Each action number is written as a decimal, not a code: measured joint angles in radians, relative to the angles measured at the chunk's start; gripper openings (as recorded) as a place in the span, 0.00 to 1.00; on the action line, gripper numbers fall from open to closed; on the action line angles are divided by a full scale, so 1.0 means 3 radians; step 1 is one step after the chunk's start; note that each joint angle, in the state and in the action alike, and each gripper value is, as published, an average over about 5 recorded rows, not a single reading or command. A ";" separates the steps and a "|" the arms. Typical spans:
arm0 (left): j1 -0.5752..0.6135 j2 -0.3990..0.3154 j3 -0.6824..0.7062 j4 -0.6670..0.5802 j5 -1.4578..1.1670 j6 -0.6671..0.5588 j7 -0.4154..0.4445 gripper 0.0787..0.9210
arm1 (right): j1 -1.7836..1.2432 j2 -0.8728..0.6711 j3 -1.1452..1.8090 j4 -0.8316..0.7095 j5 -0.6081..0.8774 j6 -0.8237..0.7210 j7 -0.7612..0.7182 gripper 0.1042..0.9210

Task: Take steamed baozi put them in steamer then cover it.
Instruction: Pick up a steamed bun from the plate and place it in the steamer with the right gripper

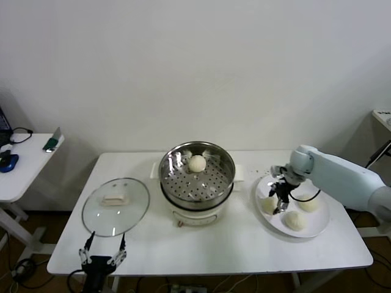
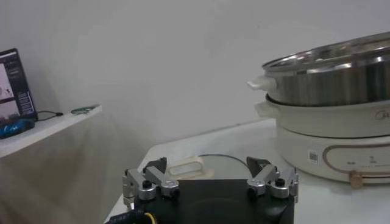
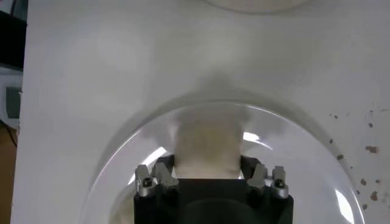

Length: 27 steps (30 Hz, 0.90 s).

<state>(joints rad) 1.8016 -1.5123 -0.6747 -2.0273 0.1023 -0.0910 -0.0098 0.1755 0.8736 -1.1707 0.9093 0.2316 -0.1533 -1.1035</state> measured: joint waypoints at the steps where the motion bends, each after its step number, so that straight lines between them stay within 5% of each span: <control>1: 0.0002 0.0000 0.0000 -0.0002 0.0001 0.0000 0.0000 0.88 | 0.0006 -0.0003 0.0001 -0.0001 0.0002 0.0006 -0.0003 0.72; 12: 0.0017 -0.0001 0.0030 -0.0044 0.0013 0.0008 0.0001 0.88 | 0.0420 0.0016 -0.0280 0.0017 0.0258 0.0090 -0.0067 0.72; 27: 0.0036 0.0006 0.0114 -0.0059 0.0025 -0.0017 0.0003 0.88 | 0.1713 0.0432 -0.1082 0.0075 0.1207 0.0013 -0.0141 0.72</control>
<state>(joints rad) 1.8123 -1.5106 -0.6406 -2.0450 0.1097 -0.0962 -0.0089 0.6895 1.0032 -1.4954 0.9317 0.5935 -0.1494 -1.1459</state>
